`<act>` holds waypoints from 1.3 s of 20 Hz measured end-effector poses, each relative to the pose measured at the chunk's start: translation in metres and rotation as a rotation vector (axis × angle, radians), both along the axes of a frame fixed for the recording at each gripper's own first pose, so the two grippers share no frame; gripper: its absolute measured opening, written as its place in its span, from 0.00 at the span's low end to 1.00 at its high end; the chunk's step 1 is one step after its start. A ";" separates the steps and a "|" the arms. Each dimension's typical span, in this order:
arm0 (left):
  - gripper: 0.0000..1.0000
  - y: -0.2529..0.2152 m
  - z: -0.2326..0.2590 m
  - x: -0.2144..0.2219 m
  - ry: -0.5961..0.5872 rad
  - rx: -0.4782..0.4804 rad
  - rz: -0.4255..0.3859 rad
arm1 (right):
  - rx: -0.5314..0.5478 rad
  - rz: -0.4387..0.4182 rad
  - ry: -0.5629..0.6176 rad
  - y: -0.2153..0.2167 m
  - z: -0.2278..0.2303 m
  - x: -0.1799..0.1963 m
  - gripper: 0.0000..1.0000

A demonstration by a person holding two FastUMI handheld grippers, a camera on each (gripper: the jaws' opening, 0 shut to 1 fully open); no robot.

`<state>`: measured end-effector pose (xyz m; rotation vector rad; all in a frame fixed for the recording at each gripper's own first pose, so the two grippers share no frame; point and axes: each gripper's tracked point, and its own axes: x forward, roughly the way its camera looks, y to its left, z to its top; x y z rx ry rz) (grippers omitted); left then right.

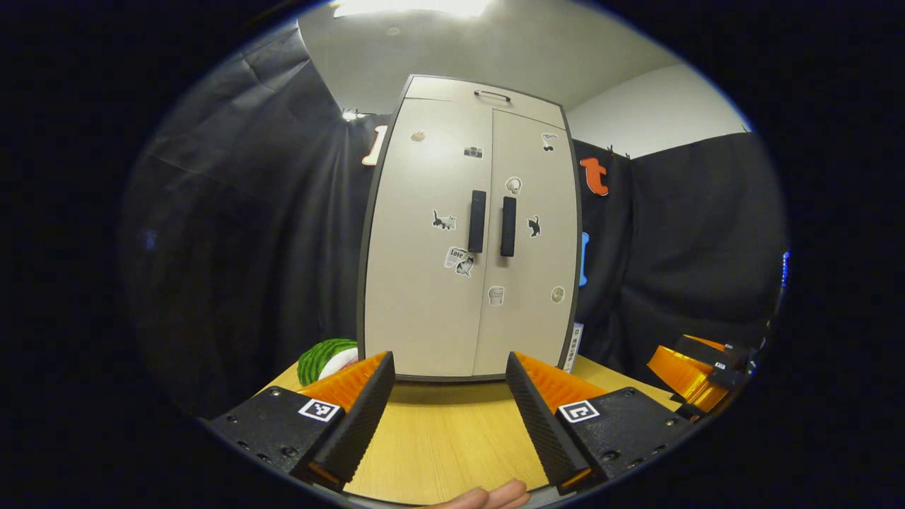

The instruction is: Grab one shoe with the right hand and put it into the shoe cabinet, grab the other shoe with the left hand and put it into the shoe cabinet; then close the right door with the right hand and the left door with the left hand.

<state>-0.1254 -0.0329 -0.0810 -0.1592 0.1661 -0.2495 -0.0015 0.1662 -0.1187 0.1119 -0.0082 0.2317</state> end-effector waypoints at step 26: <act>0.96 0.006 0.014 0.002 -0.047 0.015 0.025 | 0.017 -0.032 0.006 -0.020 -0.002 0.007 0.96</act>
